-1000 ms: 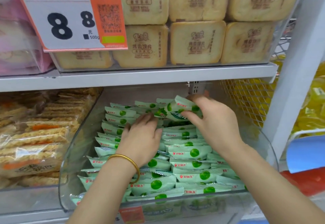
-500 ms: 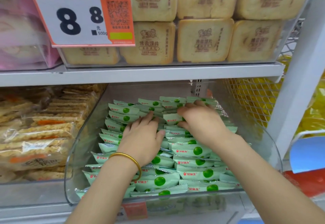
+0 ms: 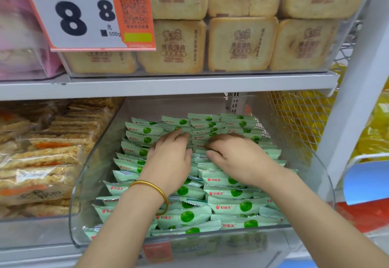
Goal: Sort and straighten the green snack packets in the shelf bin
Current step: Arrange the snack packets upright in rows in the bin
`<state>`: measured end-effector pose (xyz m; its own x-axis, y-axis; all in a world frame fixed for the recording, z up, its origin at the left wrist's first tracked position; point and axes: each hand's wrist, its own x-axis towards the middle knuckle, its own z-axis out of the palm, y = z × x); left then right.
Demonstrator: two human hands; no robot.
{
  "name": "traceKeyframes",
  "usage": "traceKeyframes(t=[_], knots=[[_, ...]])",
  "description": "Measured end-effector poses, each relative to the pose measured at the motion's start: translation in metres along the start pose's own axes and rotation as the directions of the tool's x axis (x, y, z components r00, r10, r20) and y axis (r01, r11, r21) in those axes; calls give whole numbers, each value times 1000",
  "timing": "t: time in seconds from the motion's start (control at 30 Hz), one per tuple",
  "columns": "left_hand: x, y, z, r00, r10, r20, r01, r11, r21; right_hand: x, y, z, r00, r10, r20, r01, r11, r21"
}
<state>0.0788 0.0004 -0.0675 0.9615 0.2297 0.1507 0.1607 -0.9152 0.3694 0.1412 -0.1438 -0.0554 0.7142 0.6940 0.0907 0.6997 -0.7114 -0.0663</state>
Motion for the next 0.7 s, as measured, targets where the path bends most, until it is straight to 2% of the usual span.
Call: traceKeyframes(t=[0.17,0.37,0.53,0.7], knots=[[-1,1,-1,1000,17,-8,-17,1000,14,-2,-1,-2,999,27,-25,-27,1000,-10],[0,5,1,998,47,42,-50,995,88,-4,-2,-1,1000,15,20,-15,1000,-2],[0,5,0,998,43,39,-46,996,72,3,3,-9,989,48,-139,-35,995,96],[0,2,0,998,52,30,-54,997,63,21,3,-2,999,8,-43,-7,999,34]])
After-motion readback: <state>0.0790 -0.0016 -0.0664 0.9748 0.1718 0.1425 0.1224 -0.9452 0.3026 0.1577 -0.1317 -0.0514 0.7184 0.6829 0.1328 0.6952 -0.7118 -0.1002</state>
